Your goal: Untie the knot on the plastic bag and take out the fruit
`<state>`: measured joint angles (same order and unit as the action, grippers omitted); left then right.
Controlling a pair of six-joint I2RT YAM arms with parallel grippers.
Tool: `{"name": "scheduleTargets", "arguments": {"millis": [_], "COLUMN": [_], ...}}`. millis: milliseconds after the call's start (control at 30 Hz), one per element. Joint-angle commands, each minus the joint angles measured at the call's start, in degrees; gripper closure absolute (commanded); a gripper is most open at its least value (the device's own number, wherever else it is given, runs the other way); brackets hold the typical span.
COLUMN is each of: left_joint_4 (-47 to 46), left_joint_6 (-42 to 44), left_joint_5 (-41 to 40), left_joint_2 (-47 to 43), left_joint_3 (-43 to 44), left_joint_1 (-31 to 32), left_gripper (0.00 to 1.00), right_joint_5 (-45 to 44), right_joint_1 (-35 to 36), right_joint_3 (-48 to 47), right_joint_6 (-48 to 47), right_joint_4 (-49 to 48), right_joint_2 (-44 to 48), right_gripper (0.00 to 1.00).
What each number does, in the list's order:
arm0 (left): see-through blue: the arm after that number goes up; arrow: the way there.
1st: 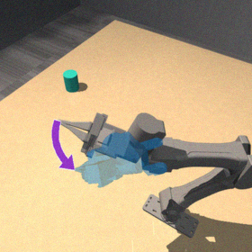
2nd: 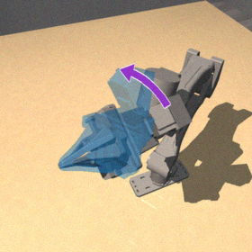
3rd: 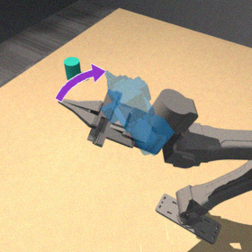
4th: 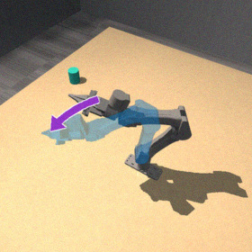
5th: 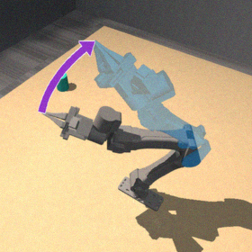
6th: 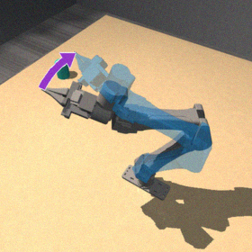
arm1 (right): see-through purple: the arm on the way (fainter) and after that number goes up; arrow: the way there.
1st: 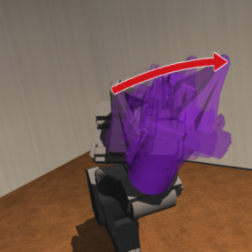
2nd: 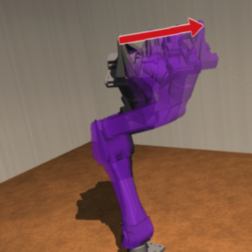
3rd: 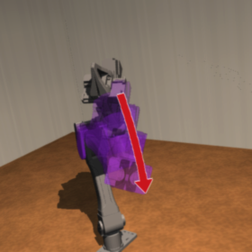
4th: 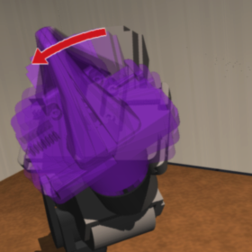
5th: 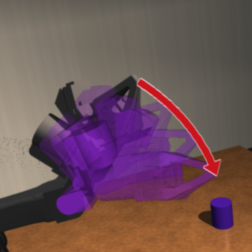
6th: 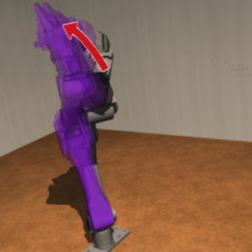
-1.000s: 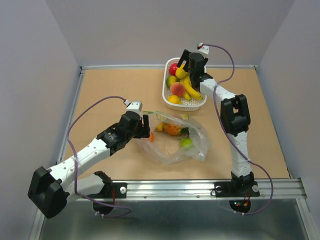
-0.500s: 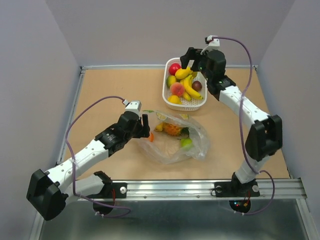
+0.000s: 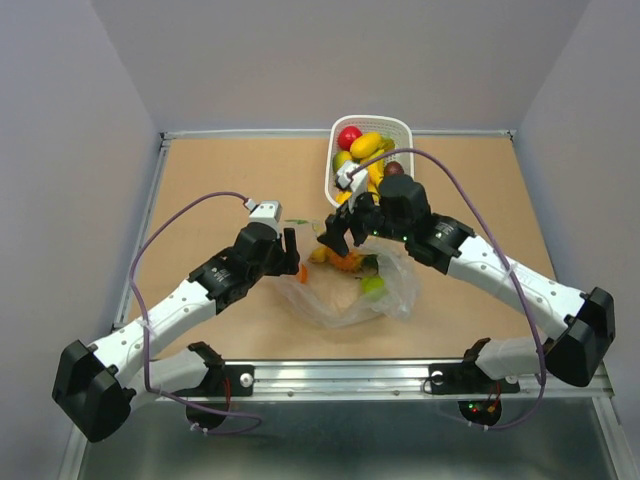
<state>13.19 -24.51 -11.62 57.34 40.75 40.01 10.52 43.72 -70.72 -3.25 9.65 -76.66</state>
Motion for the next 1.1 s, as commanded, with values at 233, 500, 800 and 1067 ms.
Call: {"name": "scheduleTargets", "arguments": {"millis": [233,500,800,1067], "left_joint_4": [-0.45,-0.53,-1.76,-1.76], "left_joint_6": [-0.18,-0.01,-0.18,0.25], "left_joint_5": [-0.34,0.28,2.83,3.0], "left_joint_2": [-1.44,-1.62,-2.15,-1.79], "left_joint_3": [-0.23,-0.67,-0.94,-0.76], "left_joint_1": [-0.55,-0.55,-0.46,-0.46], "left_gripper": [0.24,0.24,0.24,0.24], "right_joint_5": [-4.44,-13.06,-26.33,-33.46], "right_joint_1": [9.97,10.5,10.42,10.42], "right_joint_3": [3.57,5.77,8.66,11.39], "right_joint_6": [-0.99,8.33,24.84,33.82], "right_joint_4": [20.23,25.41,31.83,35.43], "right_joint_2": [-1.03,-5.42,-10.78,-13.07], "right_gripper": [0.22,0.33,0.34,0.3]}}
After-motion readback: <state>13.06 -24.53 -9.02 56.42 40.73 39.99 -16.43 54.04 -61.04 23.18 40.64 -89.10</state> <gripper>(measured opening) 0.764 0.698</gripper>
